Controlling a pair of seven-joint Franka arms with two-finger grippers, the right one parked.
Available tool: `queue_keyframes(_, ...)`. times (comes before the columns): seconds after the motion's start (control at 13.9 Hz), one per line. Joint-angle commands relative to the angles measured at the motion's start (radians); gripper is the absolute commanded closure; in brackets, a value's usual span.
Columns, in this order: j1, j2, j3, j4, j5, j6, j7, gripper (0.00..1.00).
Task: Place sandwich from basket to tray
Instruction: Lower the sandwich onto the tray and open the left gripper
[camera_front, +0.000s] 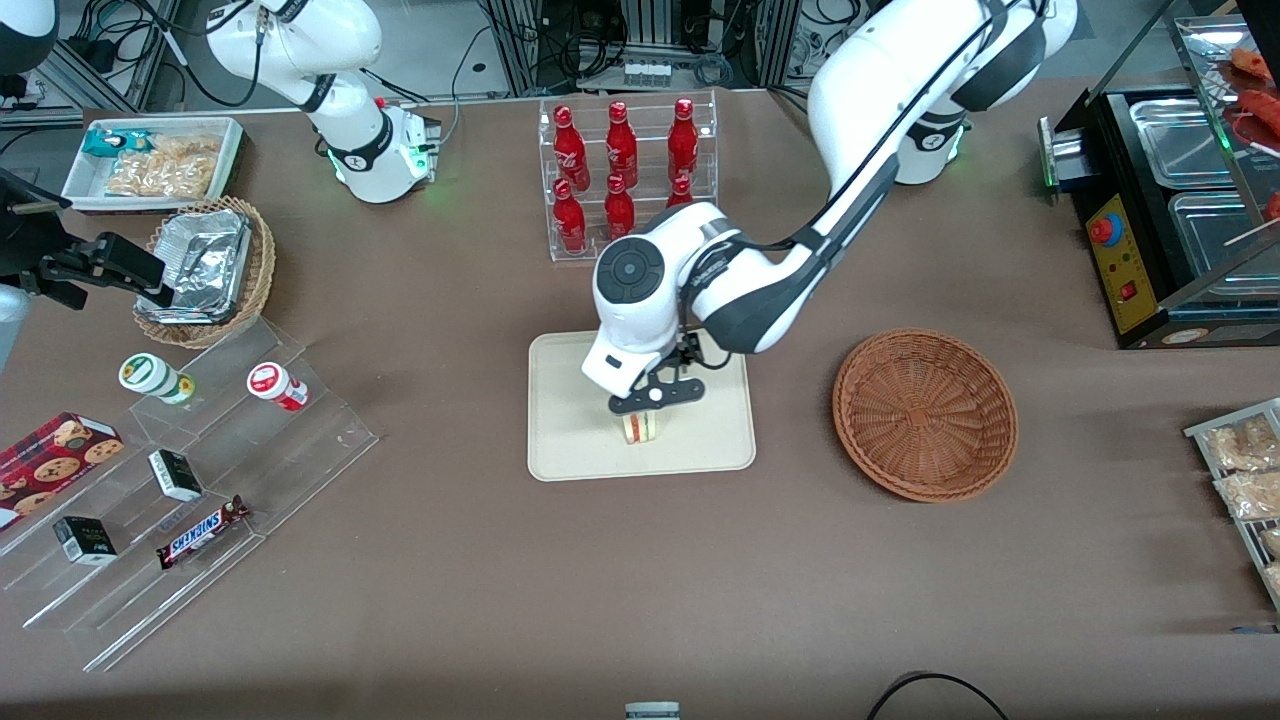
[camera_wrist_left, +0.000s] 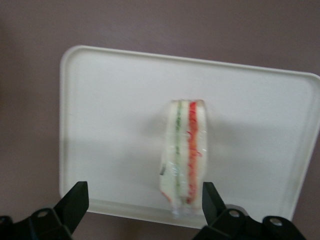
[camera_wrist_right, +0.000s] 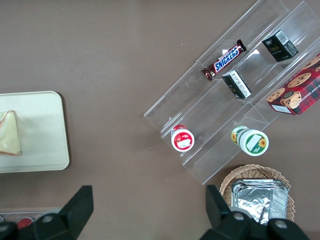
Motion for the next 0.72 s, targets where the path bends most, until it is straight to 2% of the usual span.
queue_keyframes(0.0, 0.044, -0.057, 0.007, -0.039, 0.035, -0.058, -0.119, 0.00)
queue_keyframes(0.43, 0.217, -0.227, -0.003, -0.250, 0.017, -0.055, 0.059, 0.00)
queue_keyframes(0.65, 0.319, -0.367, -0.003, -0.376, -0.089, -0.063, 0.223, 0.00)
